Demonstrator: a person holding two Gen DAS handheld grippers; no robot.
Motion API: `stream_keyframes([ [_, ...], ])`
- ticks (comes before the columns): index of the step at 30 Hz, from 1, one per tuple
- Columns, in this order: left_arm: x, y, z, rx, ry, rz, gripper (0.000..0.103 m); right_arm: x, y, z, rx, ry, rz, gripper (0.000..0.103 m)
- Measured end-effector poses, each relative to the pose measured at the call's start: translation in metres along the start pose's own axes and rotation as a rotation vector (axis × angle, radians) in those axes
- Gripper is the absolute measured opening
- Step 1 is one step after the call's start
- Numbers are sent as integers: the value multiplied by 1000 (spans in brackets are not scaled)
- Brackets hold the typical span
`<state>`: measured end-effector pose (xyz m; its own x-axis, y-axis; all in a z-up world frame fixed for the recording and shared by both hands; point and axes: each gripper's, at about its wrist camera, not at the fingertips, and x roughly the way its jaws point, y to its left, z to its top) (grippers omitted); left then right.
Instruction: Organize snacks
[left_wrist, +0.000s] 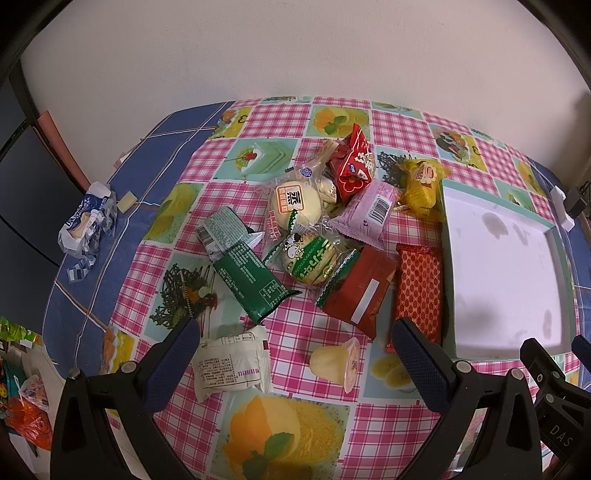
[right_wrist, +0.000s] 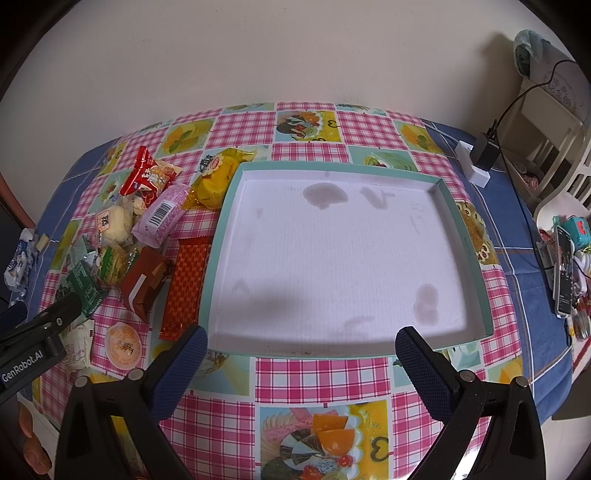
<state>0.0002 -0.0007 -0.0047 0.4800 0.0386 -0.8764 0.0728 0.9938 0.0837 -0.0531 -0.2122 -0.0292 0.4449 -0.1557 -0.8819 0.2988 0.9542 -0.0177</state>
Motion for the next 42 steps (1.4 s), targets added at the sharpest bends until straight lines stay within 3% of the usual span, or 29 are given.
stream_keyframes([
  [14,0,0,0,-1,1,-2,103,0,0,0,0,0,-1,103],
  [20,4,13,0,-52,32,-56,103,-3,7,1,-7,-2,52,103],
  [27,7,50,9,-113,49,-50,103,-6,42,9,-104,-3,109,103],
  [34,26,87,8,-165,120,-63,103,6,81,19,-157,62,181,103],
  [42,59,101,-14,-209,230,-94,103,28,121,11,-210,171,245,100],
])
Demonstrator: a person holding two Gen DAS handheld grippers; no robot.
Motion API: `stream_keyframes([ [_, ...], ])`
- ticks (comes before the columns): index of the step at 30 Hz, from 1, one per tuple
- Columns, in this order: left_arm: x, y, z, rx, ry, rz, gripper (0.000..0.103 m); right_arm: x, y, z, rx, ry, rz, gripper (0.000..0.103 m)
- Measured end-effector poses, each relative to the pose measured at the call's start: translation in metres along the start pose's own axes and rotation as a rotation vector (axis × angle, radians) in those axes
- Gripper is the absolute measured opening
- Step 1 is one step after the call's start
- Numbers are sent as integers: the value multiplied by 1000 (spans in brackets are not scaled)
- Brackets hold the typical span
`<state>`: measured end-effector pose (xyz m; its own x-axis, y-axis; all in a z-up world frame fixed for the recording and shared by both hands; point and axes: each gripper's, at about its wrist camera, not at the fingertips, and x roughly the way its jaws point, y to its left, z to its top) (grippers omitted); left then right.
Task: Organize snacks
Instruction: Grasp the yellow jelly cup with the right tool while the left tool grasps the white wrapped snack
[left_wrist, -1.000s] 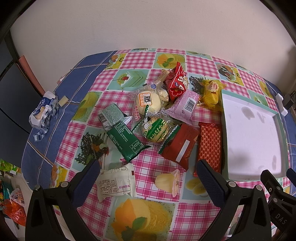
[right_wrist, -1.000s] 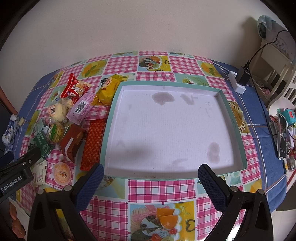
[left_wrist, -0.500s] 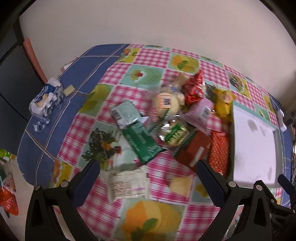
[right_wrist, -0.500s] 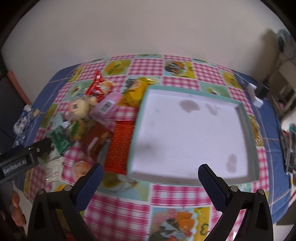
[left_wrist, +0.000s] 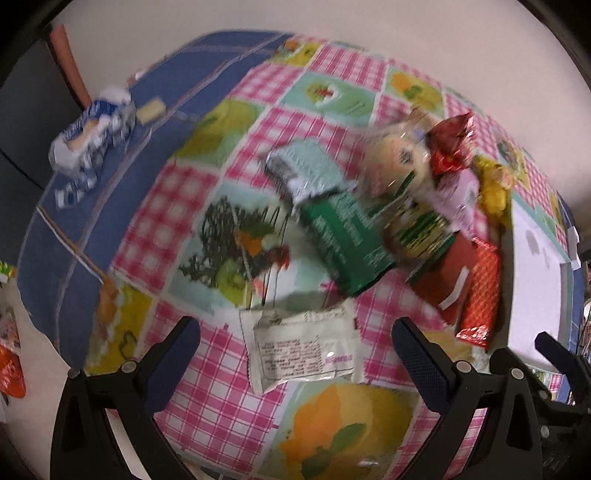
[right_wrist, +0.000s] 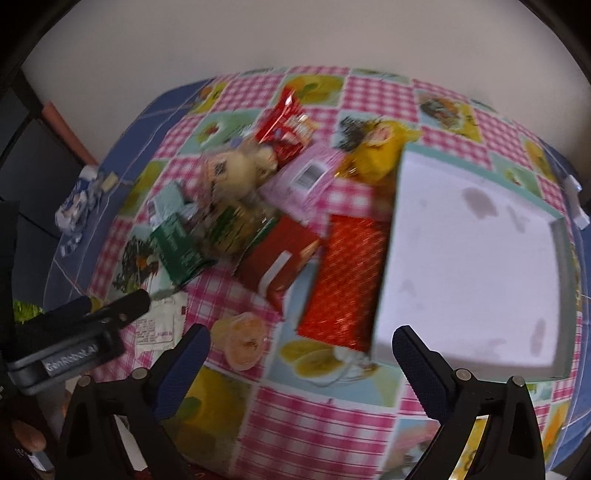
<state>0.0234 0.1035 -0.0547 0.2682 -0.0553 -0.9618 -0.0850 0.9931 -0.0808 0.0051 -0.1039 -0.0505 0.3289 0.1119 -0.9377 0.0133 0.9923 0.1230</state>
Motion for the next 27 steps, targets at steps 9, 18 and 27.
stream_keyframes([
  [9,23,13,-10,-58,57,-36,102,38,17,-11,-45,110,25,91],
  [18,40,9,-9,-63,84,-50,91,53,35,-10,-72,148,36,86],
  [27,71,-3,-6,-45,100,-37,88,74,51,-5,-101,163,27,81],
])
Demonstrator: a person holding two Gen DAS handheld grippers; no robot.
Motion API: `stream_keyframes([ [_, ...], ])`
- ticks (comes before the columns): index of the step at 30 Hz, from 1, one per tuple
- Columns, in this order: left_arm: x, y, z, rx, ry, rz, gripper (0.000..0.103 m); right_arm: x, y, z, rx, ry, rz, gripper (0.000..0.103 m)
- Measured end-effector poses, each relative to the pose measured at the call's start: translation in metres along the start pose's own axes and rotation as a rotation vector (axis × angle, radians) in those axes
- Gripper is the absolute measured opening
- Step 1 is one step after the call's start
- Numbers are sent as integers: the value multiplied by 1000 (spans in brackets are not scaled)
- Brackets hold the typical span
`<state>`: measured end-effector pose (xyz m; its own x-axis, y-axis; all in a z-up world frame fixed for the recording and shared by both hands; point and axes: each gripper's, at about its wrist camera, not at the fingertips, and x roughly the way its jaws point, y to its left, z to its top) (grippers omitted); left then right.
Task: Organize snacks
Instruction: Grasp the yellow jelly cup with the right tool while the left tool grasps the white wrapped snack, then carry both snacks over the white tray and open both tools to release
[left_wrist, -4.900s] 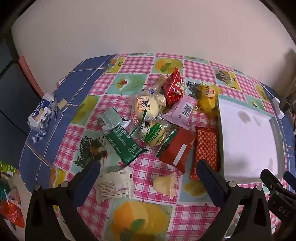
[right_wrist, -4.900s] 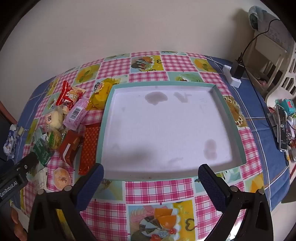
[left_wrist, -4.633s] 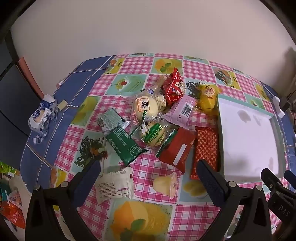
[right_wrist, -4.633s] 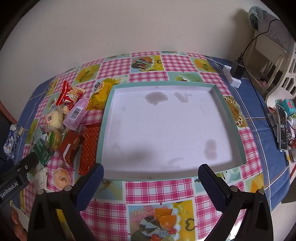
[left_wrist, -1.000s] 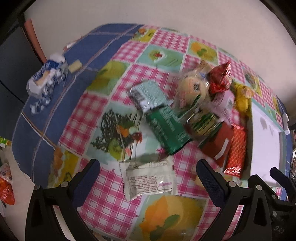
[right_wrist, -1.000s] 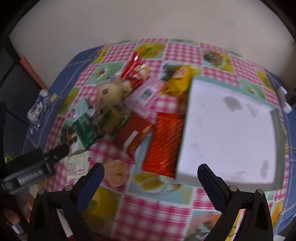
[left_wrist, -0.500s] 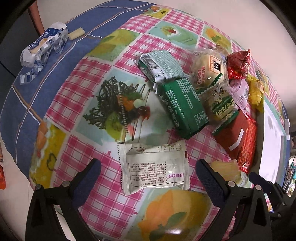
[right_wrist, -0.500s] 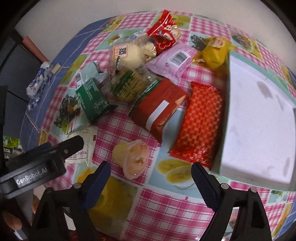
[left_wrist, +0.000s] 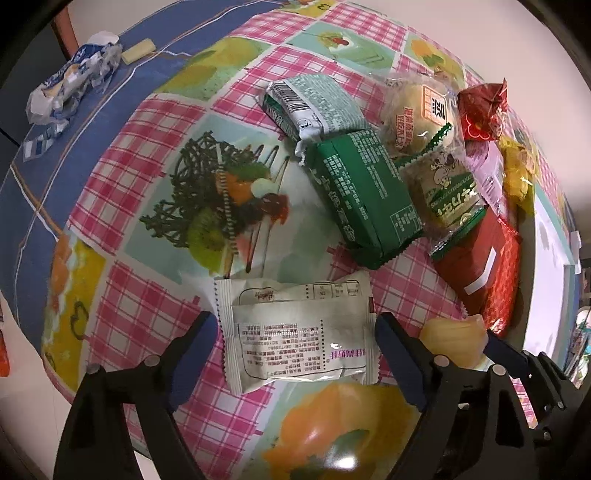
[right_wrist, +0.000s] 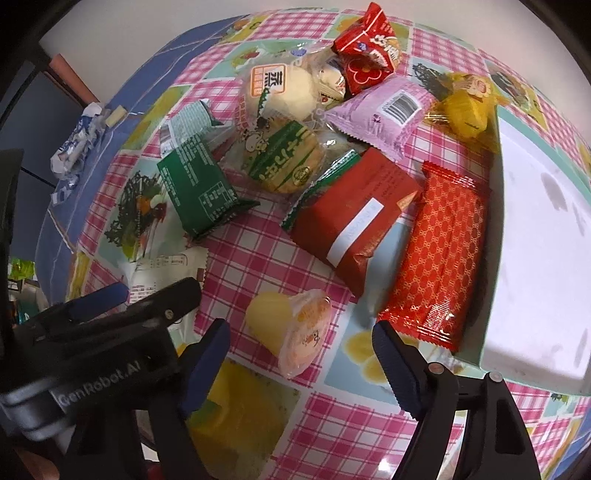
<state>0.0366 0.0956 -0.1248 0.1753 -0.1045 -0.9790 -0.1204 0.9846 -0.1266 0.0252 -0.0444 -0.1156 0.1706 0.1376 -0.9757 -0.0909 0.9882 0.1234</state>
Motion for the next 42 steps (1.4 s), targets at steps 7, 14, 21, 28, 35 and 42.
stream_keyframes([
  [7,15,-16,2,20,-22,47,81,13,8,3,-25,-2,-22,76],
  [14,23,-23,2,31,-41,67,68,12,12,-2,-32,-16,-67,53],
  [21,18,-25,2,39,-49,77,58,12,12,0,-17,-23,-68,49],
  [28,6,-13,-1,15,-38,46,57,5,-2,-2,1,-25,-10,49],
  [35,-24,-9,-2,22,-65,35,57,-20,-19,-1,36,-55,39,49],
  [42,-61,-34,8,75,-117,13,57,-64,-53,0,104,-132,66,49],
])
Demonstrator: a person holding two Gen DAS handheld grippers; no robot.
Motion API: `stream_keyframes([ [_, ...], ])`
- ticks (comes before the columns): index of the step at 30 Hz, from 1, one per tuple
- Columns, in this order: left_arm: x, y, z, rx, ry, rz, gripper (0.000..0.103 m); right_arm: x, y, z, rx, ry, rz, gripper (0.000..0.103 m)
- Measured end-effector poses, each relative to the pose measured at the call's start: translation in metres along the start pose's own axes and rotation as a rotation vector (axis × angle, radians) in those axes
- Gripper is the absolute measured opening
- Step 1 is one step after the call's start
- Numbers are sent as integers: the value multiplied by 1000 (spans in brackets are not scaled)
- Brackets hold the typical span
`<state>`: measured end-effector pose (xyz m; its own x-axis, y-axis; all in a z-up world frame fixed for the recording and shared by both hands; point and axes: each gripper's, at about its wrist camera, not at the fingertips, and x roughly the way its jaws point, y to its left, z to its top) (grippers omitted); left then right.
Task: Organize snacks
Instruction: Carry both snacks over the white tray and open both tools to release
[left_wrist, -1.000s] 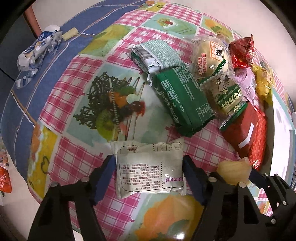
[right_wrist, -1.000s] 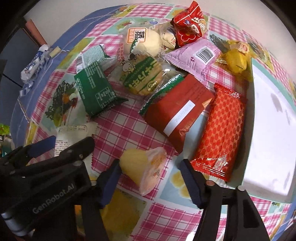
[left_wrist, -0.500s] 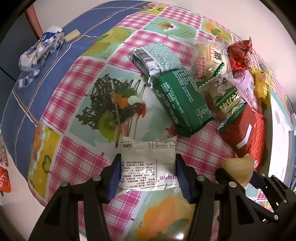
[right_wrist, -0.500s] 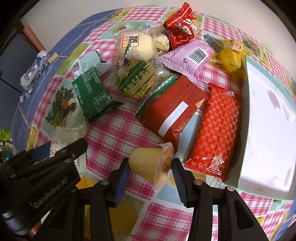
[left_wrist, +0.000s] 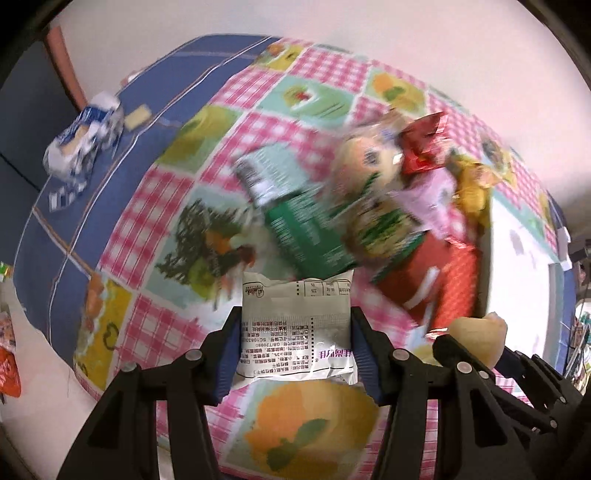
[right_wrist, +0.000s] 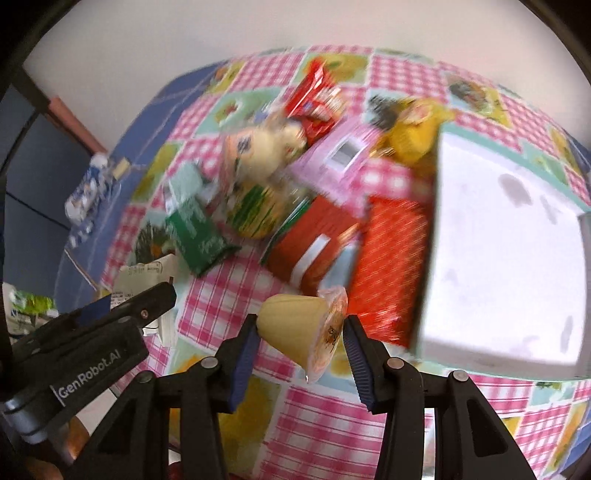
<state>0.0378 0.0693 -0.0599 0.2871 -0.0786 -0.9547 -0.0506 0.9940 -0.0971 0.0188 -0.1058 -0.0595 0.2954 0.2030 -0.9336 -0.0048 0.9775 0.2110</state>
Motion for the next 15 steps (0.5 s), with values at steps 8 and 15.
stream_keyframes([
  [8,-18,-77,8,112,-29,-46,57,-32,-69,3,122,-44,-86,49],
  [15,-20,-149,20,219,-32,-96,57,-44,-146,0,242,-50,-171,49],
])
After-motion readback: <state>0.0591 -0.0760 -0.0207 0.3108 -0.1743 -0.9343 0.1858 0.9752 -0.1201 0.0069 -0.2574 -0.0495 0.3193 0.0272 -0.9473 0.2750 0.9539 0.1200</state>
